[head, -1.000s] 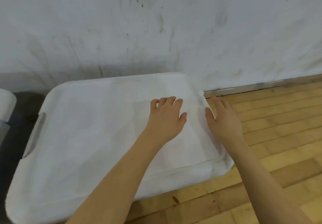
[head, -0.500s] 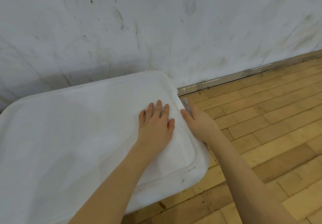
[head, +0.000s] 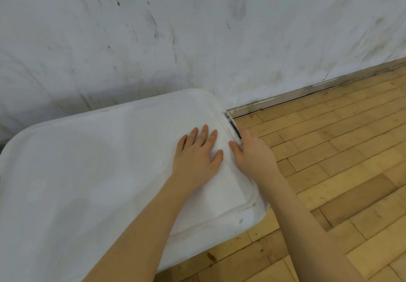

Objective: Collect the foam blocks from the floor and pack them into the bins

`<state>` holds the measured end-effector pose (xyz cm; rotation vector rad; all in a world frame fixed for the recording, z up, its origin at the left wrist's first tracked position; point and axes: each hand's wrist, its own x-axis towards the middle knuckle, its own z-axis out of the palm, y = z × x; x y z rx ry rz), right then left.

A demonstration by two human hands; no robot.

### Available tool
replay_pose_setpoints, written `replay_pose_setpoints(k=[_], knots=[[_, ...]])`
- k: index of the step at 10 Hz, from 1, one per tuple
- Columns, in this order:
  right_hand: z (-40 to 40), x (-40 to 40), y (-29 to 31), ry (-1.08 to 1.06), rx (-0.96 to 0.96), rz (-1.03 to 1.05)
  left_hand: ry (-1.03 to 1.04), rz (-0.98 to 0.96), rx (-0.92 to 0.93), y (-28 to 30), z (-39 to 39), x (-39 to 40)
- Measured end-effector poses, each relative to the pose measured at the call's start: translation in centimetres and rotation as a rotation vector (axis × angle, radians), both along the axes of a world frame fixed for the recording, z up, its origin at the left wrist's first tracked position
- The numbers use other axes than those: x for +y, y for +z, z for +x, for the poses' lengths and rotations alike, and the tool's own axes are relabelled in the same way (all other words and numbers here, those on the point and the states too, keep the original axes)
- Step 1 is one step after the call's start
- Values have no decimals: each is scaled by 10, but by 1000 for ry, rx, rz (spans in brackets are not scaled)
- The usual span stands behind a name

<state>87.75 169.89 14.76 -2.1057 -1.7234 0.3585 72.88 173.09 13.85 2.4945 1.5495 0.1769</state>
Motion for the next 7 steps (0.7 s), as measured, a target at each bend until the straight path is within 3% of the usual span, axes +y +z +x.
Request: replay_pose_setpoints(k=[4,7], knots=[[-1,-1,6,32,-143,76,-20,42,-101,-2,-4,1],[-25,-9,8,11,-229,184,114,28,-500,10,-44,-11]])
